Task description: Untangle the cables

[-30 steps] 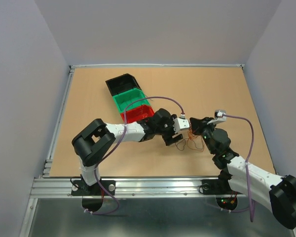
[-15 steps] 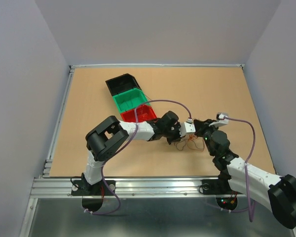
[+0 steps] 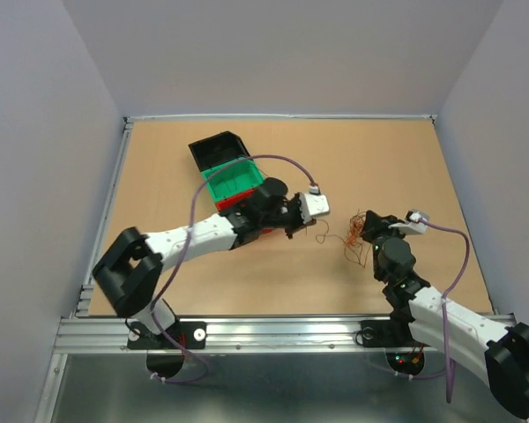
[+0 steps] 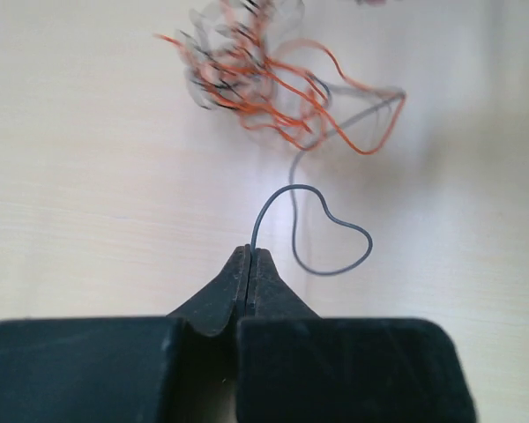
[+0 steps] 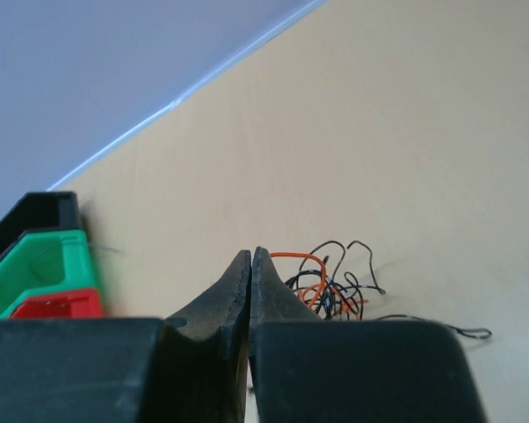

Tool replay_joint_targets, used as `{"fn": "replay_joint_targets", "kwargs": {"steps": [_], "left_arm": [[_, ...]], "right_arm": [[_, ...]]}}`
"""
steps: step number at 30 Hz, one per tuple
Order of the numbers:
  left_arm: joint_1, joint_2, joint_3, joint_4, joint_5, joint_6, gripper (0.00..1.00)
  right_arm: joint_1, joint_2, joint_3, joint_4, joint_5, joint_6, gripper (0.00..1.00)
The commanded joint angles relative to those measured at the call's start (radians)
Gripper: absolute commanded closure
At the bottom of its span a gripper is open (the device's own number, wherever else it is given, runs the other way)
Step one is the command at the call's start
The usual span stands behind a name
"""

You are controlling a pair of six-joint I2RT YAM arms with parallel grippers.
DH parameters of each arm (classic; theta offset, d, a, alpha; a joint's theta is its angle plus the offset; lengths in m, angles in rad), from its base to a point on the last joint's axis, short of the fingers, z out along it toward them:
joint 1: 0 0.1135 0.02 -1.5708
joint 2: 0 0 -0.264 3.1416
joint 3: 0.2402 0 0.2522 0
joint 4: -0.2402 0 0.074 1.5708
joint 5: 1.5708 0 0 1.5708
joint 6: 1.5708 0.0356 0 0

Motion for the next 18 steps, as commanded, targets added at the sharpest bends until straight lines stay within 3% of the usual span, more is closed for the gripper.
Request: {"fn": "replay_joint_targets", "kwargs": {"steps": [1,5,9,12,13,18], "left_arm": [[0.094,-0.237,-0.093,0.181,0.059,-0.09,1.0],[0.261,-0.525,-0.23,0.374,-0.058,-0.214,1.0],[0.434,-0.737,-0.334,0.499,-0.45,-0.409,1.0],[0.548,-0.784,-0.361,0.496,-0.562,-0.486,1.0],[0.621,-0.788,-0.359,0.488,-0.566,-0.523,1.0],[0.784,-0.736,-0.308,0.415,-0.562,-0.613,1.0]], "right_arm": [[0.003,-0.033,-0.036,-0.002,0.207,0.065,0.99],[0.003,-0.101,-0.061,-0.032,0.273,0.102,1.0],[0.003,-0.208,-0.084,-0.095,0.371,0.18,1.0],[0.001,-0.275,-0.093,-0.173,0.414,0.217,0.99],[0.001,-0.323,-0.102,-0.207,0.434,0.236,0.99],[0.001,-0.499,-0.13,-0.342,0.515,0.312,0.99]]}}
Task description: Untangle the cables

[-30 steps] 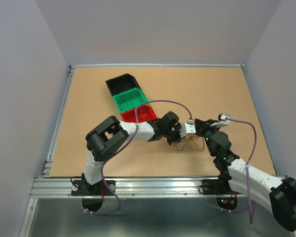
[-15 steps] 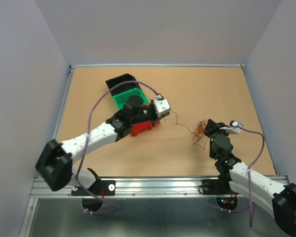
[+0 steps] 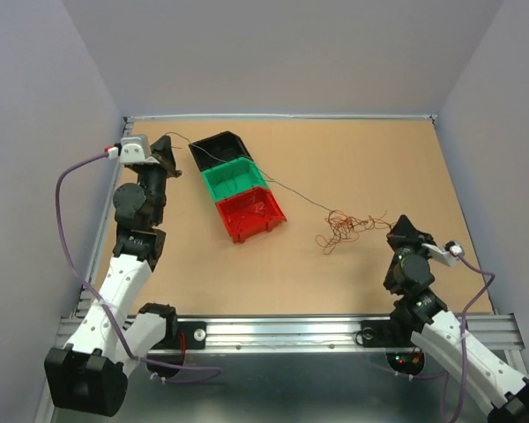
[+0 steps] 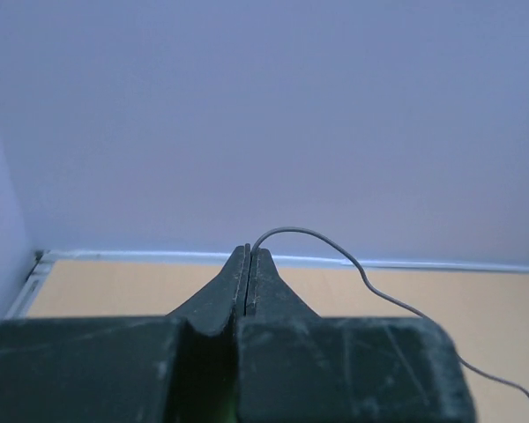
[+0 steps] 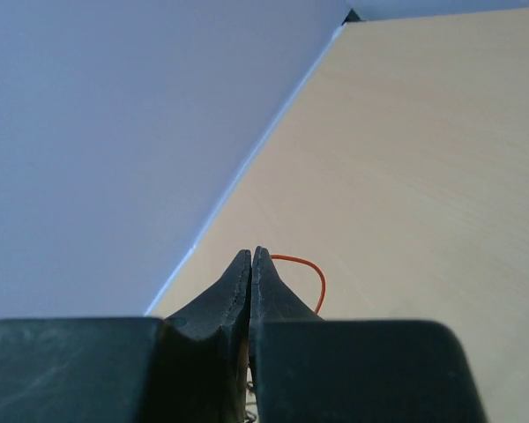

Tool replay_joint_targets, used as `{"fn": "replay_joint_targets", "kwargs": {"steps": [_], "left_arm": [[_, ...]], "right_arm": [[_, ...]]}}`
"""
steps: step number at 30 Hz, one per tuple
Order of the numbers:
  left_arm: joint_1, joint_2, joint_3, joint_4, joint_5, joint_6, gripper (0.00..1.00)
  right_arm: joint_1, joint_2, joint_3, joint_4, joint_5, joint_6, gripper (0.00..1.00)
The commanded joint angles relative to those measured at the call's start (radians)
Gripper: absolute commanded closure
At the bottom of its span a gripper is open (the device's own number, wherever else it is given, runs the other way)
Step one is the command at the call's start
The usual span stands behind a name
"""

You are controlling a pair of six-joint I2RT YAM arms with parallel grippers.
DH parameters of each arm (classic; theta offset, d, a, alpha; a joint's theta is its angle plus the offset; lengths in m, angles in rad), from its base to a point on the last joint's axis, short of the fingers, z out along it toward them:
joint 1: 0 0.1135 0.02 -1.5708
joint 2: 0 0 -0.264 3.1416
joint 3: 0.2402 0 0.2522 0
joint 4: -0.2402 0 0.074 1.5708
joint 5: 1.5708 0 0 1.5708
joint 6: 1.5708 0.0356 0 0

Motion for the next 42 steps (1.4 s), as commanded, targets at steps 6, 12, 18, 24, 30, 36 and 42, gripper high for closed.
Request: {"fn": "replay_joint_targets", "kwargs": {"steps": [6,12,18,24,30,36,42], "left_arm": [[0.273,0.098,0.071,-0.034,0.015,-0.213,1.0],[0.448,0.067,0.076,-0.051,0.067,-0.274,1.0],[0.454,0.044,0.042,0.047,0.315,-0.265,1.0],[0.454,0.102,0.149,-0.008,0.315,-0.222,1.0],[0.453,0.168,0.226,0.073,0.32,-0.245,1.0],[0.436,0.245,0.319,0.091,0.404,-0.247,1.0],[0.287,0.303,0.393,0.087,0.406,-0.143,1.0]], "right_arm": [[0.001,-0.292,-0.11,-0.219,0.21,0.123,0.99],[0.001,-0.358,-0.081,-0.451,0.275,0.3,0.99],[0.003,-0.283,-0.065,-0.453,0.231,0.304,0.99],[0.003,-0.22,-0.024,-0.451,0.221,0.321,0.99],[0.001,-0.2,-0.018,-0.447,0.218,0.326,0.99],[0.001,-0.198,-0.016,-0.442,0.212,0.316,0.99],[0.003,-0.18,-0.013,-0.434,0.209,0.312,1.0]]}}
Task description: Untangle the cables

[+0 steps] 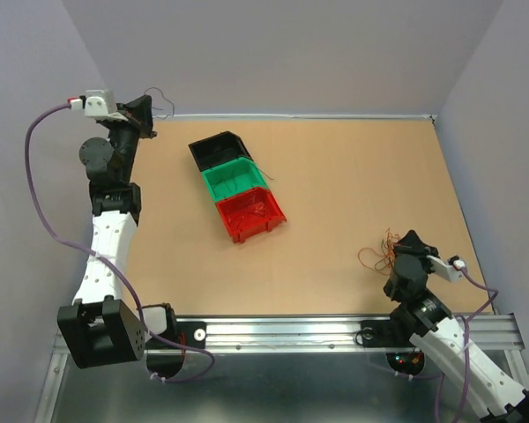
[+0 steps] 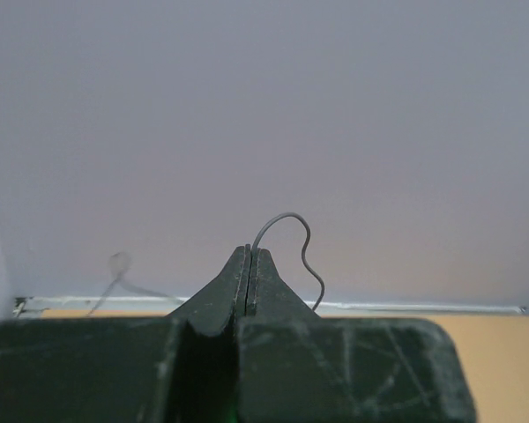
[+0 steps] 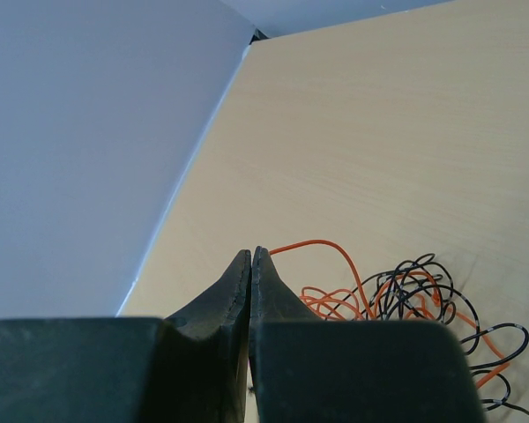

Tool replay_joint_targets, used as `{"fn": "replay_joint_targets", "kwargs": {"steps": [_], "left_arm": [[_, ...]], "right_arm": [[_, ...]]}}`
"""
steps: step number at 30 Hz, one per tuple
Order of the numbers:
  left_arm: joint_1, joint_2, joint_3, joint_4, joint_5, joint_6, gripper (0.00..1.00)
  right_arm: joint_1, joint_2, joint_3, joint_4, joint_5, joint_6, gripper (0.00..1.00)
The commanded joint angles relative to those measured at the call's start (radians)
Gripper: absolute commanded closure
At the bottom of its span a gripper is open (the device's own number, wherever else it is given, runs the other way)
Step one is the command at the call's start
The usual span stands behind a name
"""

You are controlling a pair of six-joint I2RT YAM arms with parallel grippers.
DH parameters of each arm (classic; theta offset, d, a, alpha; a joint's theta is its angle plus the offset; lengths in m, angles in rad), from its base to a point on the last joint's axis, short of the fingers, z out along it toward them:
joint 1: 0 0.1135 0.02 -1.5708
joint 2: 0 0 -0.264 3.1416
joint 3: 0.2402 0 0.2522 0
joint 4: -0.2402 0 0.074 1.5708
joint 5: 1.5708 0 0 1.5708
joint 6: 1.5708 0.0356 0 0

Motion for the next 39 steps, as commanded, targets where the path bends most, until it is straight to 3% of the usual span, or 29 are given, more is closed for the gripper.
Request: {"fn": "replay_joint_targets", "kwargs": {"steps": [1,3,4,5,8,13,19,31,39], "left_arm": [[-0.117,0.014,0.085,0.064,0.005,0.086,1.0],[-0.166,0.023,0.119,0.043,-0.023,0.141,1.0],[-0.188,0.034,0.131,0.034,-0.053,0.157,1.0],[-0.218,0.038,0.153,0.018,-0.066,0.167,1.0],[-0.255,0.057,0.194,-0.008,-0.115,0.187,1.0],[-0.283,0.091,0.239,-0.02,-0.153,0.218,1.0],[-0.312,0.155,0.231,-0.022,-0.133,0.239,1.0],[-0.34,0.2,-0.033,0.029,0.026,0.336,1.0],[-0.341,0.175,0.087,-0.008,-0.055,0.339,1.0]], "right_arm": [[0.001,0.02,-0.009,0.028,0.016,0.003,0.99],[0.003,0.041,-0.014,0.11,-0.027,-0.076,0.99],[0.001,0.051,-0.022,0.167,-0.094,-0.197,0.99],[0.001,0.064,-0.035,0.297,-0.126,-0.246,1.0],[0.003,0.141,-0.052,0.413,-0.182,-0.302,1.0],[0.003,0.274,-0.017,0.456,-0.211,-0.324,1.0],[0.001,0.311,-0.016,0.497,-0.251,-0.36,0.99],[0.001,0.242,-0.042,0.511,-0.288,-0.394,0.99],[0.003,0.261,-0.037,0.522,-0.297,-0.399,0.99]]}}
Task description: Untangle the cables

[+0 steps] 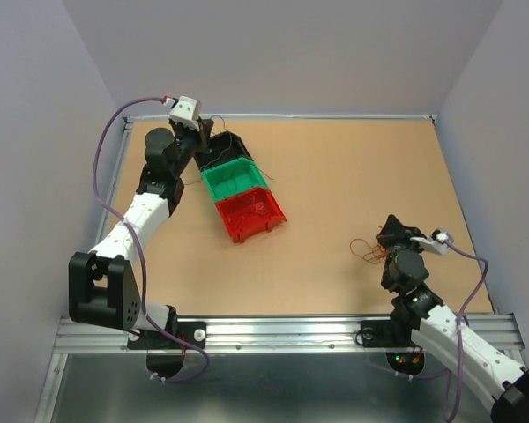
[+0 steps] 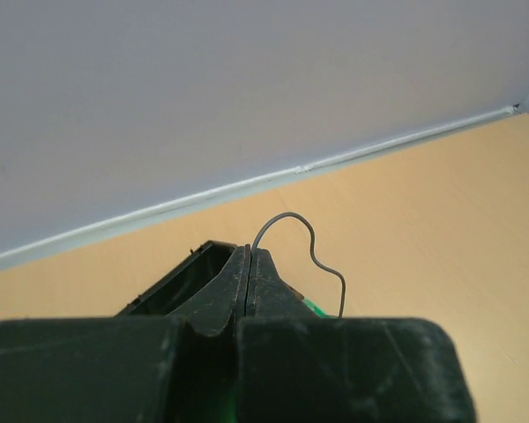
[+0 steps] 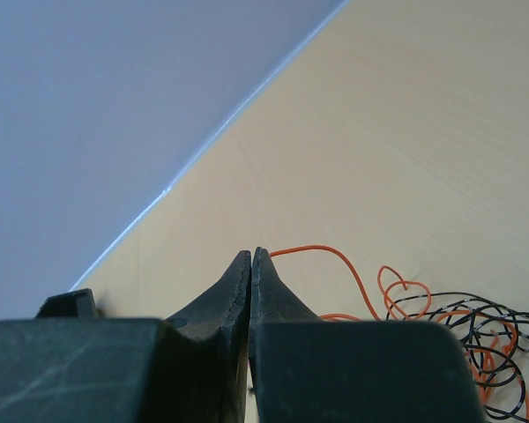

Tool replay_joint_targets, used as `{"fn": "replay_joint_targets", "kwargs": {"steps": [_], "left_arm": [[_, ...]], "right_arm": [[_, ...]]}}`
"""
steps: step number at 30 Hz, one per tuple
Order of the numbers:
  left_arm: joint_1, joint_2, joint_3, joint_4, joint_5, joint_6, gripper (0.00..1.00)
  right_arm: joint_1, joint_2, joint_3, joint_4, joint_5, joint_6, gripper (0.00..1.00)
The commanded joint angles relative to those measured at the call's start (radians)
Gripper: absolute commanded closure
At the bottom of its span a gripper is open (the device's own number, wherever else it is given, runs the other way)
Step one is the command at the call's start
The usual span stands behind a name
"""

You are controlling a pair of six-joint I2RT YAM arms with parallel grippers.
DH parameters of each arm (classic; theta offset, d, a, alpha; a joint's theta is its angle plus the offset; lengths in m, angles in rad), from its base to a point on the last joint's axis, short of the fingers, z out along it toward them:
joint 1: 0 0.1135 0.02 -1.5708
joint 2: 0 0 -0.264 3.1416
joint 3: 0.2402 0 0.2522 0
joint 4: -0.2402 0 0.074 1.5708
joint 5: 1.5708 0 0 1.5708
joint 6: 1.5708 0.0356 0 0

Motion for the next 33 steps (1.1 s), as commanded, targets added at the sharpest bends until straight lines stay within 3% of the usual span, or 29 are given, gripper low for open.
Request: {"fn": "replay_joint_targets", "kwargs": {"steps": [1,8,25,33], "left_arm": [[-0.004,-0.053,0.121,0.059,-0.026,0.018,1.0],[-0.021,-0.042,0.253,-0.007,-0.073,0.021,1.0],[-0.101,-0.001,0.351,-0.062,-0.141,0.067,1.0],[-0.139,-0.019,0.232,-0.039,-0.158,0.096,1.0]], "right_arm": [[0.003,0.009,-0.036,0.055,-0.004,-0.016,0.99],[0.003,0.012,-0.037,0.065,-0.008,-0.021,1.0],[0.001,0.007,-0.044,0.075,-0.006,-0.021,0.99],[0.003,-0.011,-0.05,0.074,-0.014,-0.025,0.99]]}}
